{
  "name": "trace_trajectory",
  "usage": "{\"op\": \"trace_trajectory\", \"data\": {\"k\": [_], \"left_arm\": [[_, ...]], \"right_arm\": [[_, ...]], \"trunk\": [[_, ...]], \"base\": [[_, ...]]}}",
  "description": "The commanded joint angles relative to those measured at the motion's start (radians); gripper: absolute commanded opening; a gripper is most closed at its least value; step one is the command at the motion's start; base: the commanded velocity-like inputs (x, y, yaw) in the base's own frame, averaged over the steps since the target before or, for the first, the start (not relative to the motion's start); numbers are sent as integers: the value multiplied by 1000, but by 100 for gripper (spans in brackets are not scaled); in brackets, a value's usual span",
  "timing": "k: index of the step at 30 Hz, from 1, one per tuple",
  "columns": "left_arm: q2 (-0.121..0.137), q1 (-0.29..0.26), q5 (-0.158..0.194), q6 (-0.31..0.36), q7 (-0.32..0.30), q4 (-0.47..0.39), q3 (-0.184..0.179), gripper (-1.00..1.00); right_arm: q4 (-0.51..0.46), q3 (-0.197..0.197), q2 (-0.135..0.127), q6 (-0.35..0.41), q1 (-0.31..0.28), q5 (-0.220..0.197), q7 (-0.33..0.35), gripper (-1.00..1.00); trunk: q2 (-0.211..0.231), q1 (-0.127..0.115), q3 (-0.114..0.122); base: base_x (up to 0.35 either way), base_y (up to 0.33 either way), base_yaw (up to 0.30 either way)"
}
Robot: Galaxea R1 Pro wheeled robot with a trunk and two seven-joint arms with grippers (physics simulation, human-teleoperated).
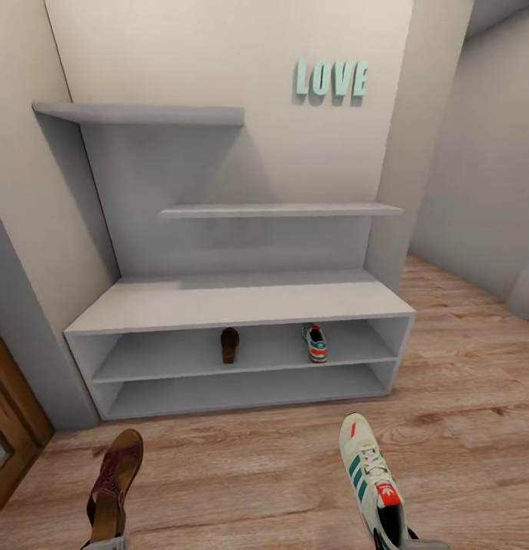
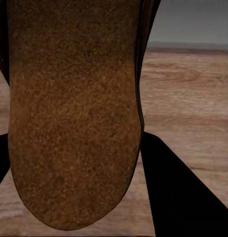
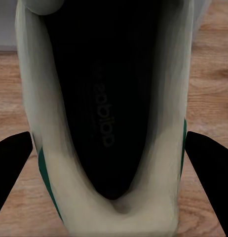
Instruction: Pick up the two gym shoes and the two sandals from the corridor floor and place them onto the hallstand (shoe rack) in the corridor, making sure they are on the rack and not on the floor. Arrange them so the two gym shoes are next to each other and the two sandals are next to each other.
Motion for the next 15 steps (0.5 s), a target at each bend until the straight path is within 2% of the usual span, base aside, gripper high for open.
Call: {"op": "trace_trajectory", "data": {"k": [1,12,15], "left_arm": [[0,-1,5,-1,-9,1,3,-100],[-4,-17,-4,10,-9,-5,-7,-100],[-7,-40,-7,63,-9,-16,-8,-100]], "right_arm": [[1,1,0,-3,-1,0,-3,-100],[1,-1,-1,-3,-1,0,-3,-100],[1,-3,-1,-3,-1,0,-3,-100]], "trunk": [[0,0,-1],[0,0,-1],[0,0,-1]], "base": [[0,0,-17],[0,0,-2],[0,0,0]]}}
